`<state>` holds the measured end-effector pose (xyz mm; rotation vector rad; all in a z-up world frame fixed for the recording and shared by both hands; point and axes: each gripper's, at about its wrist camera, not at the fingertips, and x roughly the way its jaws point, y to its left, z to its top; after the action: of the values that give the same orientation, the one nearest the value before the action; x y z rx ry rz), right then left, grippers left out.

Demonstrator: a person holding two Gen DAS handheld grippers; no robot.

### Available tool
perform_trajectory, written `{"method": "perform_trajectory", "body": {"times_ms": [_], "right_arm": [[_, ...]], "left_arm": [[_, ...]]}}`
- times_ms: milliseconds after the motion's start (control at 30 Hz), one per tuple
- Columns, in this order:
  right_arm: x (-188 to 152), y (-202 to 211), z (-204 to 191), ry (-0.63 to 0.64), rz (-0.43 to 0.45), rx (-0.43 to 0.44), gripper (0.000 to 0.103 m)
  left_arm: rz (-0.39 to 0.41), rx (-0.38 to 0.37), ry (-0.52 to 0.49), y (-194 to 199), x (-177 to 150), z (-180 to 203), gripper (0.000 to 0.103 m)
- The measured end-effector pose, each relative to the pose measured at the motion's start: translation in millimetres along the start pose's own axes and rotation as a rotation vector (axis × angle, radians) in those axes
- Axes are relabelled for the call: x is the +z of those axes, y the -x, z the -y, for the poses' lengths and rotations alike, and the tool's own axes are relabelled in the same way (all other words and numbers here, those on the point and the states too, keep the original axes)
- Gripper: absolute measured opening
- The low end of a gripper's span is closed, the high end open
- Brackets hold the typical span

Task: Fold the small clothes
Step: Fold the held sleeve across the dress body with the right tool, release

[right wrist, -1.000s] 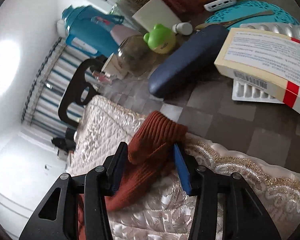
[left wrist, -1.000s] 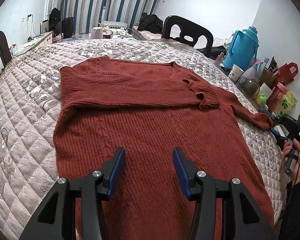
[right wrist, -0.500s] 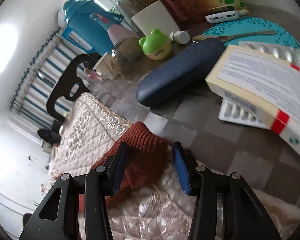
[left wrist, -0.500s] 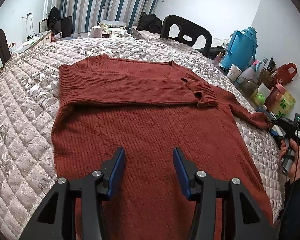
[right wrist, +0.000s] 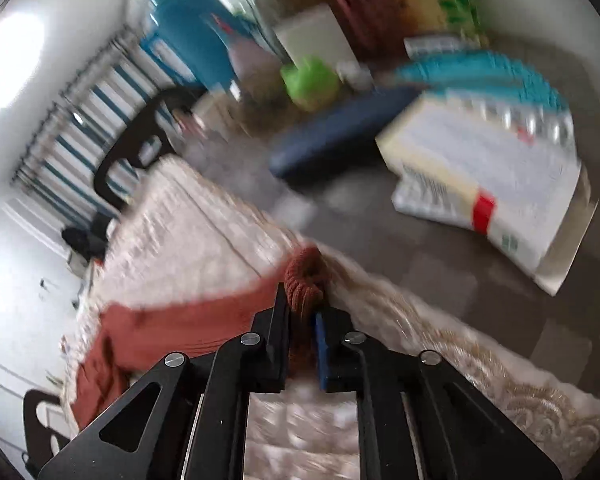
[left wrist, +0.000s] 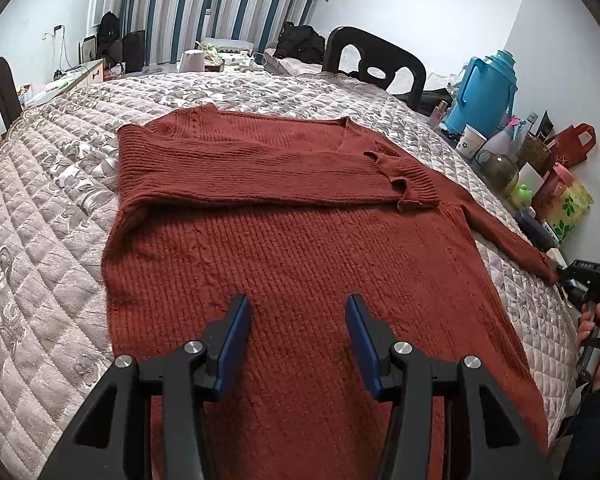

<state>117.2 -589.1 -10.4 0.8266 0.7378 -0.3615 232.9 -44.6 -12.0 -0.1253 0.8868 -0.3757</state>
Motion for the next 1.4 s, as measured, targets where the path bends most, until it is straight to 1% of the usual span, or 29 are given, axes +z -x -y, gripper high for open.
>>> {"method": "perform_trajectory", "body": {"times_ms": [33, 100, 167, 300, 333, 367, 400, 467, 533, 667, 800, 900, 1000, 1100, 1167, 1233, 1267, 1300, 1367, 1400], "right_arm": [[-0.9, -1.1, 3.7, -0.022, -0.009, 0.013, 0.016], [-3.2, 1.1, 10.1, -0.068, -0.009, 0.057, 0.026], [-5.3, 2.0, 11.5, -0.092, -0.016, 0.076, 0.032], [-5.4, -2.3, 8.1, -0.085, -0.021, 0.079, 0.033], [-2.0, -5.3, 6.7, -0.069, -0.008, 0.08, 0.032], [0.3, -7.6, 4.4, -0.054, 0.006, 0.073, 0.027], [2.1, -9.4, 3.4, -0.053, 0.014, 0.064, 0.013], [3.2, -3.7, -4.0, -0.037, 0.032, 0.094, 0.011], [5.0, 8.0, -25.3, 0.028, 0.075, 0.12, 0.011], [13.8, 21.3, -75.8, 0.122, 0.095, 0.201, 0.01], [15.9, 28.7, -147.3, 0.235, 0.096, 0.296, 0.011], [8.0, 29.4, -207.3, 0.342, 0.098, 0.353, 0.011], [-9.2, 15.8, -268.8, 0.447, 0.072, 0.396, 0.011], [-38.6, -5.0, -323.4, 0.548, 0.018, 0.434, 0.011], [-67.4, -19.7, -354.0, 0.616, -0.029, 0.453, 0.011], [-104.0, -39.5, -383.5, 0.693, -0.089, 0.471, 0.011], [-125.6, -51.0, -396.2, 0.735, -0.123, 0.476, 0.011], [-140.1, -58.9, -401.7, 0.761, -0.148, 0.478, 0.011], [-175.4, -84.9, -412.2, 0.827, -0.233, 0.484, 0.011], [-199.8, -101.2, -417.6, 0.867, -0.307, 0.497, 0.011]], "left_arm": [[0.001, -0.001, -0.002, 0.4, -0.3, 0.8, 0.052], [0.004, -0.003, -0.003, 2.1, -0.8, 0.7, 0.052], [0.008, -0.003, -0.001, 4.0, -1.1, 0.0, 0.052], [0.013, -0.002, 0.011, 7.0, -2.0, -3.3, 0.052], [0.013, -0.001, 0.012, 7.5, -2.0, -3.7, 0.052], [0.013, -0.001, 0.013, 8.2, -2.2, -4.0, 0.052], [0.015, -0.001, 0.013, 9.5, -2.6, -4.4, 0.052], [0.024, 0.0, 0.014, 13.4, -3.0, -6.1, 0.052], [0.031, 0.002, 0.02, 16.1, -2.7, -9.0, 0.052], [0.04, 0.002, 0.044, 17.5, -0.7, -15.2, 0.052], [0.051, -0.004, 0.055, 21.3, -1.5, -18.9, 0.052], [0.064, -0.003, 0.072, 25.7, -1.9, -25.6, 0.052], [0.08, 0.002, 0.103, 32.5, -2.8, -37.0, 0.052], [0.099, 0.015, 0.137, 40.5, -3.4, -51.0, 0.052], [0.112, 0.029, 0.159, 46.4, -4.2, -61.1, 0.052], [0.124, 0.043, 0.18, 52.0, -5.6, -71.4, 0.052], [0.13, 0.052, 0.192, 54.9, -6.2, -76.8, 0.053], [0.135, 0.059, 0.201, 57.4, -6.9, -81.8, 0.054], [0.142, 0.073, 0.219, 61.9, -9.1, -92.1, 0.055], [0.142, 0.079, 0.227, 63.1, -9.8, -96.0, 0.055]]}}
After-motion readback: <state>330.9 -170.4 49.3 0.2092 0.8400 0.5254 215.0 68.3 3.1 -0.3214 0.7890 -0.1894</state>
